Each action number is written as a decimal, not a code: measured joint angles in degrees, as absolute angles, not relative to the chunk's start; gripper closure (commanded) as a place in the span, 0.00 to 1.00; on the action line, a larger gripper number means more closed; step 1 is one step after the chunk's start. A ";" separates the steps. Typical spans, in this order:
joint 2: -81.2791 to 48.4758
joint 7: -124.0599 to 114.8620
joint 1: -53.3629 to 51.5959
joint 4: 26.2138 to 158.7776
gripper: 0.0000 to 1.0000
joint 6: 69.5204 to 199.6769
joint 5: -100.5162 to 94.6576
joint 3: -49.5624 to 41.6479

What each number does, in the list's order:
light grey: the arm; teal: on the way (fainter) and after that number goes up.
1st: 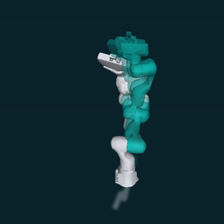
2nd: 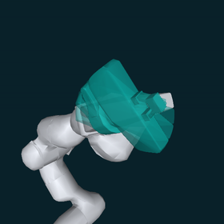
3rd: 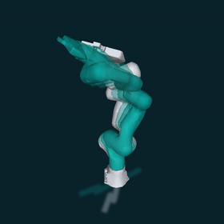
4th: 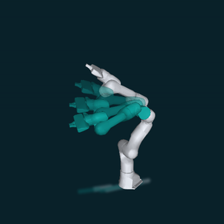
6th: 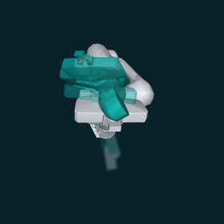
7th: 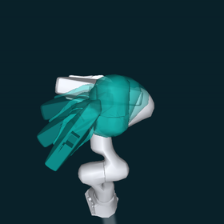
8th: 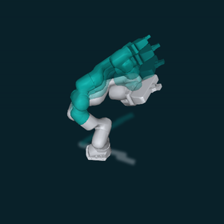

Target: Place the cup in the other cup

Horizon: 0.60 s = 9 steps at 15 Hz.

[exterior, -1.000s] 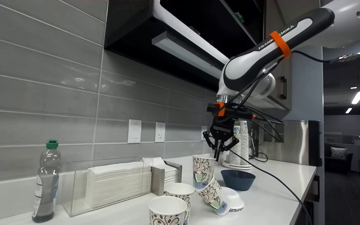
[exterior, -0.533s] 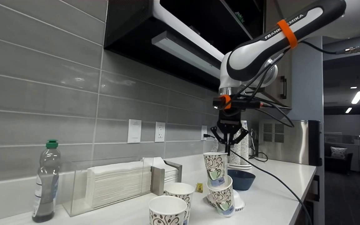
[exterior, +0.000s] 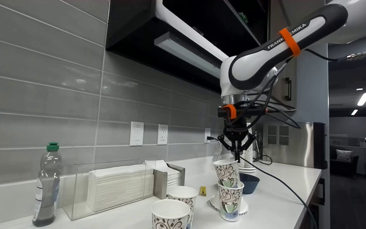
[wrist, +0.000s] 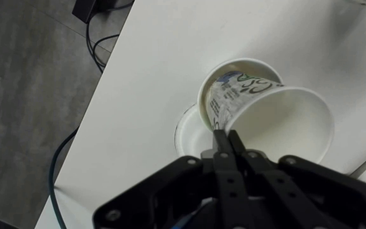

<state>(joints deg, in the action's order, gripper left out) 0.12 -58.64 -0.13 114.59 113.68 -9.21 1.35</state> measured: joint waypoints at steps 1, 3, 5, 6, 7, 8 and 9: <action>-0.51 -58.64 -0.13 114.59 0.66 113.68 -9.41 1.35; -1.52 -58.64 -0.14 114.59 0.53 113.68 -9.42 1.35; -2.02 -58.64 -0.16 114.58 0.38 113.68 -9.42 1.34; -2.13 -58.64 -0.18 114.58 0.32 113.67 -9.42 1.34; -2.17 -58.64 -0.21 114.58 0.24 113.68 -9.42 1.34; -2.17 -58.64 -0.24 114.55 0.18 113.68 -9.41 1.34; -2.16 -58.70 -0.24 114.42 0.10 113.68 -9.41 1.34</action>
